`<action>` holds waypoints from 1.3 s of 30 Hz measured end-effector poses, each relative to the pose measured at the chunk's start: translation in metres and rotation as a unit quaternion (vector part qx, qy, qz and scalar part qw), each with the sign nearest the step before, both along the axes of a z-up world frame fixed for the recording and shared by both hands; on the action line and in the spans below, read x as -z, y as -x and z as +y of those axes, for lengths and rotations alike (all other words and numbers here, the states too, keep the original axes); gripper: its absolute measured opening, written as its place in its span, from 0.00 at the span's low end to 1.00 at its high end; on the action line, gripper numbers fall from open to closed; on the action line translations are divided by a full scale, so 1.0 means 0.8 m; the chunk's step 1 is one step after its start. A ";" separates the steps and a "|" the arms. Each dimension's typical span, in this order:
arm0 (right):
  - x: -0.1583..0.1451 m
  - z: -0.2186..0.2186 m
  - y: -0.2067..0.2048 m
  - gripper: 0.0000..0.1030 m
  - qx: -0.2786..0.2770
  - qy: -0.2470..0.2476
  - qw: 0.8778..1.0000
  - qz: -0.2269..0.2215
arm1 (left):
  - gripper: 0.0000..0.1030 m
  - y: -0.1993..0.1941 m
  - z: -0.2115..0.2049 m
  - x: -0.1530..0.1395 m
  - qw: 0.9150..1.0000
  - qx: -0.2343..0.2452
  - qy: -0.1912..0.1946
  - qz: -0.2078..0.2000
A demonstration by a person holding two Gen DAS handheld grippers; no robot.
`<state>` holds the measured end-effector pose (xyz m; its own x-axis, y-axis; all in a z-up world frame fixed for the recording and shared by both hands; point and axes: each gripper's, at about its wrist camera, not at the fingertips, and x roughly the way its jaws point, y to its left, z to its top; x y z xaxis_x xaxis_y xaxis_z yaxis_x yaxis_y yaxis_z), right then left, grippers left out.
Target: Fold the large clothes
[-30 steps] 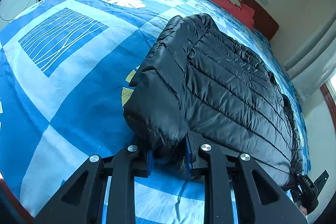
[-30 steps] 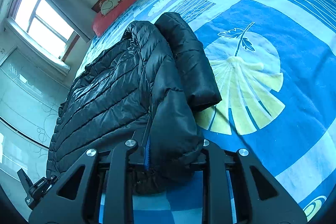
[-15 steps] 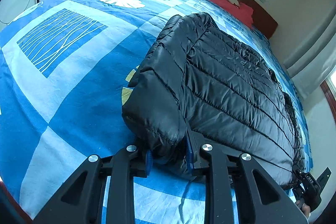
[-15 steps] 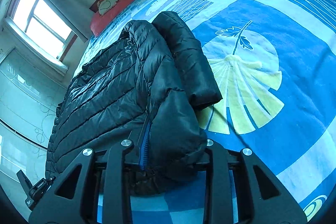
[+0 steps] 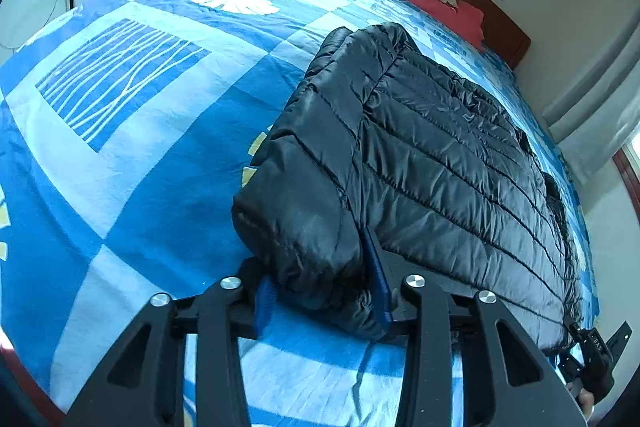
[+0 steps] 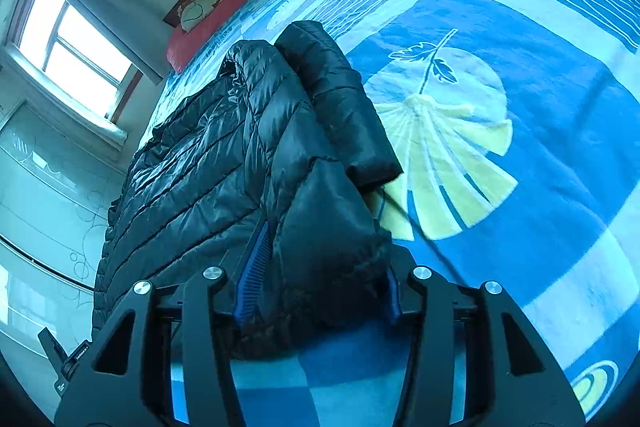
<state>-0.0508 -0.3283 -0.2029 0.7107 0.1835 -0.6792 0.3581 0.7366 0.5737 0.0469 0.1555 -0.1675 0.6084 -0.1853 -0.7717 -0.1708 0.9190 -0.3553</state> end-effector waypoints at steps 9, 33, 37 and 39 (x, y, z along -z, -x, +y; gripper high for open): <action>-0.039 0.045 0.051 0.51 -0.032 0.104 0.993 0.053 | 0.51 0.043 0.024 -0.022 0.997 0.062 -0.042 0.000; -0.071 0.260 -0.219 0.36 -0.186 0.205 0.960 0.035 | 0.71 -0.081 0.058 -0.072 0.987 0.105 -0.119 -0.015; -0.042 0.273 -0.228 0.36 -0.180 0.227 0.956 0.052 | 0.71 -0.097 0.054 -0.065 0.986 0.116 -0.118 -0.004; -0.037 0.279 -0.228 0.36 -0.179 0.245 0.951 0.055 | 0.71 -0.107 0.049 -0.063 0.985 0.126 -0.118 0.002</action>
<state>0.1315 -0.1047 -0.1730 0.5820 0.0437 -0.8120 0.0714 0.9919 0.1046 0.1328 0.1945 -0.1172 0.5632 -0.1462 -0.8133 0.0732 0.9892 -0.1271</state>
